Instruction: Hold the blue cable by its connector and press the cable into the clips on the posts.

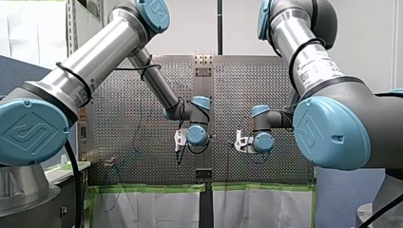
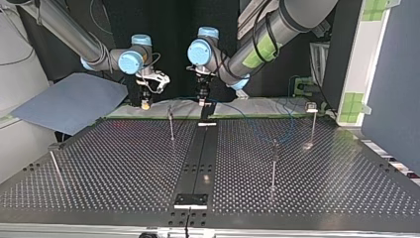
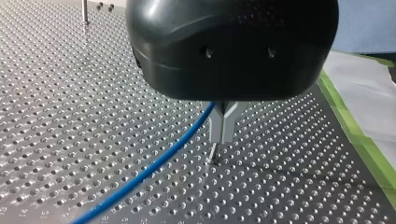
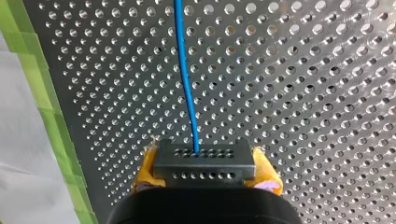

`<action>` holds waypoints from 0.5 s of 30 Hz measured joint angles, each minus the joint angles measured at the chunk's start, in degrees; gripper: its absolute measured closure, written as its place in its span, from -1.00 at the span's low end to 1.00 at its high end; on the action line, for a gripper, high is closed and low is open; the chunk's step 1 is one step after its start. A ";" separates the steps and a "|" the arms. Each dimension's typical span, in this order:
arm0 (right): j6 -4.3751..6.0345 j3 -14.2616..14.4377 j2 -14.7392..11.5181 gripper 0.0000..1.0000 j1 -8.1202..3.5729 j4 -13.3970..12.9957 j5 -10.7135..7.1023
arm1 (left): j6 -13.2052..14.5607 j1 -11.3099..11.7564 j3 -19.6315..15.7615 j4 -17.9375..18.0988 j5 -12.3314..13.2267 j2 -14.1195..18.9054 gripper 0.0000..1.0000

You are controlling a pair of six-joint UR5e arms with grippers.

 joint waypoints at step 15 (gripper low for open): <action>-1.23 -0.05 -0.01 1.00 -3.06 0.03 -8.14 | -1.75 -1.24 3.38 -1.42 1.54 -2.88 1.00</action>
